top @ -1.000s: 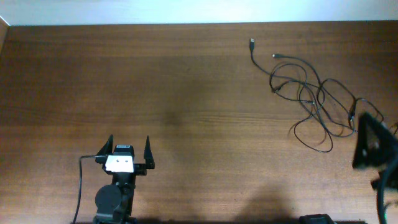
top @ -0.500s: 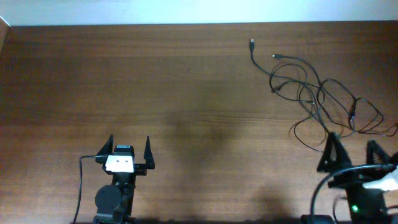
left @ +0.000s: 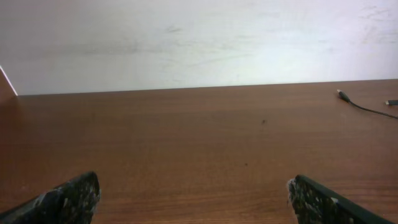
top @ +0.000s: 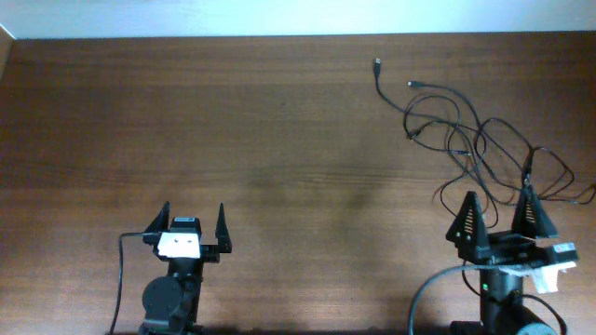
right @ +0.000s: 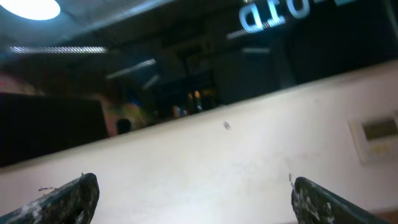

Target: Untangle cables

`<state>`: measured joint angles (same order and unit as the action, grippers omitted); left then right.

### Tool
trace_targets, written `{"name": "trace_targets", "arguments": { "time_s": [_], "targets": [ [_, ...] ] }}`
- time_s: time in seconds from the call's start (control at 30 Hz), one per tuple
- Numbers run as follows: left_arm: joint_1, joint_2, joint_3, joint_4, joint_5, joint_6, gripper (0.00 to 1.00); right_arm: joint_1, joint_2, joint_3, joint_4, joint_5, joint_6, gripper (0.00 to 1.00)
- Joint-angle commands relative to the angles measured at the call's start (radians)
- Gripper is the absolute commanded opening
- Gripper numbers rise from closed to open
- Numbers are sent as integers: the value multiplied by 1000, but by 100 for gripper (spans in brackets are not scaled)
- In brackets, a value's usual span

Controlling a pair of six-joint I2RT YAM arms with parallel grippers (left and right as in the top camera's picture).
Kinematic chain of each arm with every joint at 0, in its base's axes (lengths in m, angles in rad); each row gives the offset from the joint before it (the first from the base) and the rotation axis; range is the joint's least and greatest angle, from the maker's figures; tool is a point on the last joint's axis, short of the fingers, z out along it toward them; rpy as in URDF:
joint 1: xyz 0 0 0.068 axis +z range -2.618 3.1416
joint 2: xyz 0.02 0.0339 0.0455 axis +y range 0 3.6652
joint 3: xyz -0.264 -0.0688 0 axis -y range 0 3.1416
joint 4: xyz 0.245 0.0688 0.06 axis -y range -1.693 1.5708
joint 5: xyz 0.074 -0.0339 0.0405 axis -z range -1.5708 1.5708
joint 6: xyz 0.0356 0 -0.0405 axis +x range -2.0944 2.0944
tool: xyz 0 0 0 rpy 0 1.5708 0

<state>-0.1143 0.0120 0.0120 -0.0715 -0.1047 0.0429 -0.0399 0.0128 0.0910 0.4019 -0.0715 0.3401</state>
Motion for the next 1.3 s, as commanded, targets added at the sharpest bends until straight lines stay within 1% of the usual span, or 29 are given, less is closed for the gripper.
{"name": "trace_targets", "arguments": {
  "time_s": [0.0, 0.1, 0.13, 0.2, 0.23, 0.37, 0.4, 0.47, 0.83, 1.03, 1.27],
  "targets": [
    [6, -6, -3, -5, 7, 15, 99, -6, -9, -79, 38, 62, 2, 99],
    [6, -6, -3, -5, 7, 15, 99, -6, -9, -85, -33, 69, 1, 98],
    [6, -6, -3, -5, 7, 15, 99, -6, -9, -85, -75, 69, -3, 98],
    [6, -6, -3, -5, 7, 15, 99, -6, -9, -85, -211, 69, -11, 98],
    [6, -6, -3, -5, 7, 15, 99, -6, -9, -85, -322, 54, -45, 98],
    [6, -6, -3, -5, 7, 15, 99, -6, -9, -85, -475, -52, -336, 98],
    [6, -6, -3, -5, 7, 15, 99, -6, -9, -85, -473, -53, -399, 98],
    [6, -6, -3, -5, 7, 15, 99, -6, -9, -85, -473, -51, -443, 98],
    [6, -6, -3, -5, 7, 15, 99, -11, -9, -85, -472, -52, -438, 98],
    [6, -6, -3, -5, 7, 15, 99, -73, -9, -85, -472, -51, -438, 98],
    [6, -6, -3, -5, 7, 15, 99, -58, -8, -85, -471, -52, -438, 98]
  ]
}}
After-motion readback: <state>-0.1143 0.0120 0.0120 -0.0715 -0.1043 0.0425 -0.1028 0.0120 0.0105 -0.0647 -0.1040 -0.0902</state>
